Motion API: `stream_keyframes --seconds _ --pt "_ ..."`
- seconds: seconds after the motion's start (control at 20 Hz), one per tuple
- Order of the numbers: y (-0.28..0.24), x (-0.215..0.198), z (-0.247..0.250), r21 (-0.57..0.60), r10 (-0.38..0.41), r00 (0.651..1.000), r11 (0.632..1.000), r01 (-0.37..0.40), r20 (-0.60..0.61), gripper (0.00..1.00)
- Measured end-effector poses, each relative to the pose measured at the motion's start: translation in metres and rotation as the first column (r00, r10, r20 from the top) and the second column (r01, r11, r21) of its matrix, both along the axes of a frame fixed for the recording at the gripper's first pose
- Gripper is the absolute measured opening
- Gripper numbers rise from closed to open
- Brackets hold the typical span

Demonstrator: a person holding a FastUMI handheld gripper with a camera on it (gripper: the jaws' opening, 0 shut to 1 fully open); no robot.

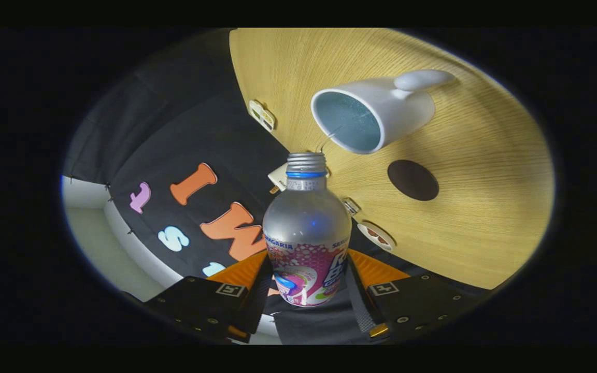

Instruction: Take the bottle from table, then pour the juice into the cup, finally place the bottle on the coaster

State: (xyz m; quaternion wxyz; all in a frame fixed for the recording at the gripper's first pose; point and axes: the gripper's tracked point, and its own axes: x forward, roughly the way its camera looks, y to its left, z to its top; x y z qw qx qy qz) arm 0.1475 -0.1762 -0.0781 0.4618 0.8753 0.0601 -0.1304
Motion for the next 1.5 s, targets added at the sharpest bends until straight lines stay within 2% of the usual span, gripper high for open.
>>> stream_keyframes --seconds 0.7,1.05,1.15,1.35,1.4,1.5 --pt "0.002 -0.002 0.022 0.068 -0.009 1.000 0.998 0.008 0.020 0.72" --pt "-0.003 -0.005 -0.007 0.024 0.001 1.000 1.000 0.000 -0.031 0.72" --pt "-0.001 -0.005 -0.020 -0.021 0.015 0.998 1.000 -0.016 -0.059 0.71" --pt "0.002 -0.011 -0.045 -0.187 0.054 0.991 0.979 -0.077 -0.125 0.72" --pt "0.002 -0.009 -0.046 -0.243 0.056 0.989 0.966 -0.088 -0.134 0.72" --pt "0.004 -0.010 -0.046 -0.383 0.073 0.985 0.915 -0.129 -0.156 0.71"
